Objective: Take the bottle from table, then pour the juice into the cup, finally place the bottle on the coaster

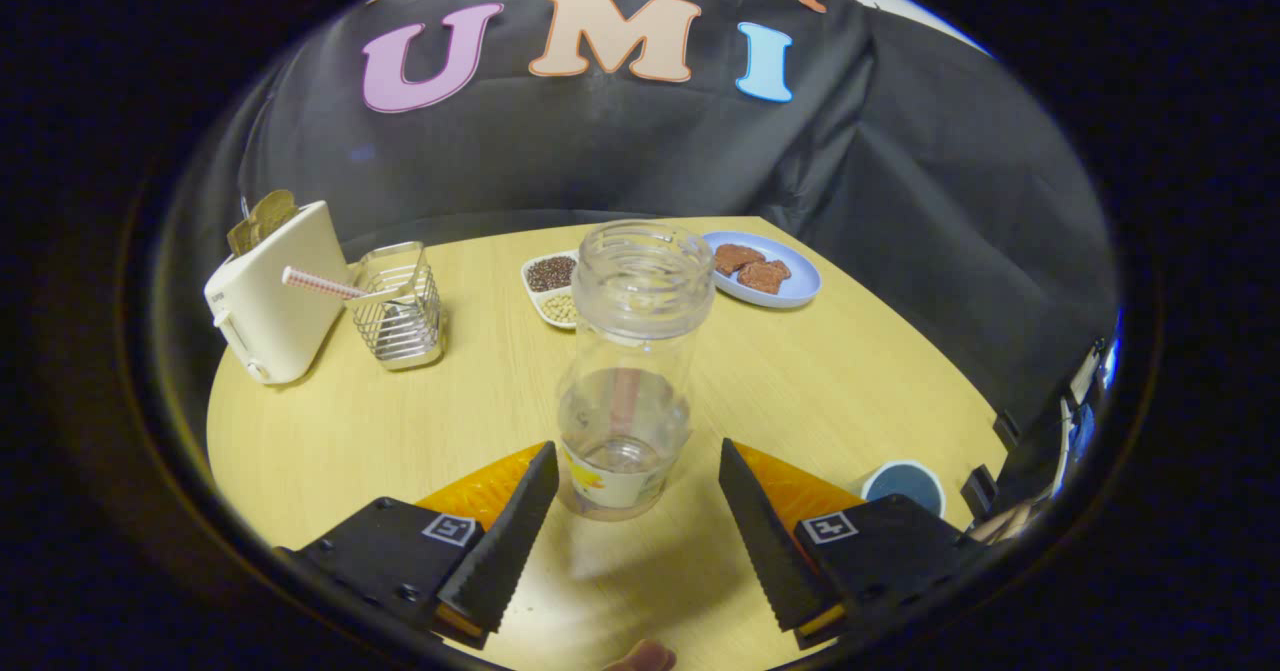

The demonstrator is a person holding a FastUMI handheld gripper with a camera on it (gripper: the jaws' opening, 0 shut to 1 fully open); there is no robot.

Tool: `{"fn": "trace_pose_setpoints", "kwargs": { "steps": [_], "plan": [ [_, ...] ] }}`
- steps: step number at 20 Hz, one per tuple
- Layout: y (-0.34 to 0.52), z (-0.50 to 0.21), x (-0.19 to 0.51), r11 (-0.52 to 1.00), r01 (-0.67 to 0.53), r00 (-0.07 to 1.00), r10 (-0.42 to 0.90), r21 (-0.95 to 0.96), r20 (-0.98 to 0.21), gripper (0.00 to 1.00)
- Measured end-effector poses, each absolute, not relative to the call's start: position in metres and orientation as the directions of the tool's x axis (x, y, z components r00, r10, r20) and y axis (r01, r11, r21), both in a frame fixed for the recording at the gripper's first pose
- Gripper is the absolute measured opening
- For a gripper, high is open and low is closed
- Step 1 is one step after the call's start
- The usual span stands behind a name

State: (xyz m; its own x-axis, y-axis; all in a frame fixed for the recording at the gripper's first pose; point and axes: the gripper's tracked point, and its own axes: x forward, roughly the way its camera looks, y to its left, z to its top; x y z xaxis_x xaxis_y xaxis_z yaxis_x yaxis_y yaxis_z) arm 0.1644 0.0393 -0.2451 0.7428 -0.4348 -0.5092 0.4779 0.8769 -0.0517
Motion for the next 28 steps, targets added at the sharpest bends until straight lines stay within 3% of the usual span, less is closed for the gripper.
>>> {"fn": "trace_pose_setpoints", "kwargs": {
  "steps": [8,20,28],
  "plan": [
    [0.058,-0.199,0.122,0.907,0.416,0.788,-0.395,-0.066,-0.472,1.00],
    [0.076,-0.048,0.080,0.976,0.212,0.965,-0.202,0.042,-0.165,1.00],
    [0.061,-0.035,0.062,0.987,0.154,0.981,-0.149,0.033,-0.126,1.00]
  ]
}}
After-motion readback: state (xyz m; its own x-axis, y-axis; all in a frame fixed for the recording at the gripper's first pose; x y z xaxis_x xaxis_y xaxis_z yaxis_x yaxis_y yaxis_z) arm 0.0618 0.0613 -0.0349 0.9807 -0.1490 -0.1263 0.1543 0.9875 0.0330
